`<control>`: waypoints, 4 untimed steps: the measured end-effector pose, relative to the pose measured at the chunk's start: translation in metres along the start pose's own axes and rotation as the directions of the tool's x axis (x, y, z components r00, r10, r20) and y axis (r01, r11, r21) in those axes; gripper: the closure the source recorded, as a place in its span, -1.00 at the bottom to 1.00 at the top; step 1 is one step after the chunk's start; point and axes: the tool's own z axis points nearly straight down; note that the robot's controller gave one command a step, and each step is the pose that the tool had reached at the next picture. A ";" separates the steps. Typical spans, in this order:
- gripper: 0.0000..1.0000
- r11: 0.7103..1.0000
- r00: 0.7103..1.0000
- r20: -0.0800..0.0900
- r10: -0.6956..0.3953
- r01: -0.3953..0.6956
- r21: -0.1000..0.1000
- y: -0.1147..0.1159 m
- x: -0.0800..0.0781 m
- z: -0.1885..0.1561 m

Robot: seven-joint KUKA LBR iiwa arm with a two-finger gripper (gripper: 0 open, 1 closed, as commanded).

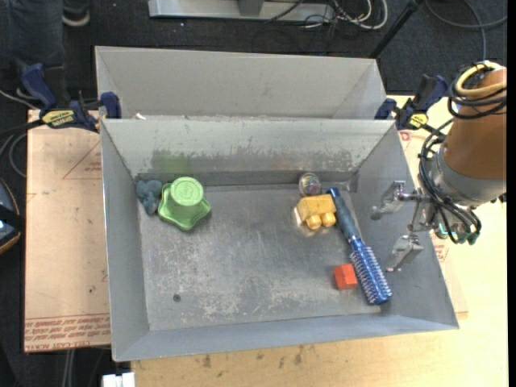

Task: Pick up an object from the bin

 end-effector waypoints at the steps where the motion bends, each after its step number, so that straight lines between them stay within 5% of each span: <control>1: -1.00 0.996 0.996 0.013 -0.087 0.087 0.001 0.031 0.028 0.149; 2: -1.00 0.958 0.958 0.011 -0.286 0.286 0.004 0.043 -0.015 0.150; 3: -1.00 0.824 0.824 0.012 -0.567 0.567 -0.001 0.001 -0.053 0.161; 4: -1.00 0.878 0.878 0.007 -0.479 0.479 0.001 0.008 -0.026 0.155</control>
Offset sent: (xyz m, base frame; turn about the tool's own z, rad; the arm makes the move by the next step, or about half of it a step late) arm -0.0299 0.0299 -0.1455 -0.0872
